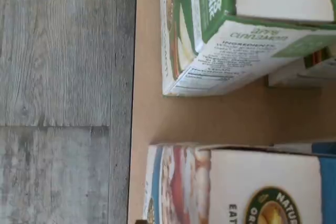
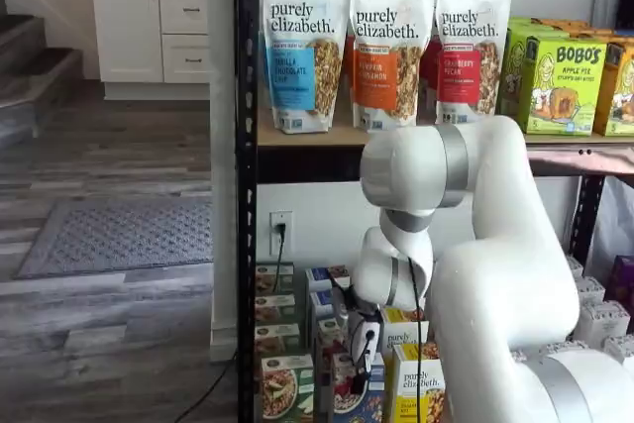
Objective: Pick up the blue and white box that is on the bottom shelf, the second box from the left
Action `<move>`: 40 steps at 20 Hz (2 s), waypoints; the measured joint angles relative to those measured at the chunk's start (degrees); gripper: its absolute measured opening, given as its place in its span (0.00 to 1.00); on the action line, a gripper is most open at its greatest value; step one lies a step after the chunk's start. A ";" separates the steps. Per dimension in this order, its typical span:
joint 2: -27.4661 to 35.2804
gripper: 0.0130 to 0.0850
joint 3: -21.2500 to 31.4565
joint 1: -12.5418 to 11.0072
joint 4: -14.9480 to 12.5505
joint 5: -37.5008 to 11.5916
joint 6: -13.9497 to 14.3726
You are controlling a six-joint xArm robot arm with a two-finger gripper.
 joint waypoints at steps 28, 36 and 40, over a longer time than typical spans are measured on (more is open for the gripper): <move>-1.50 0.44 1.84 -0.07 -0.86 0.72 0.68; -3.12 0.44 4.67 0.55 0.29 -0.26 0.02; -5.50 0.44 8.07 0.91 3.27 -1.13 -2.45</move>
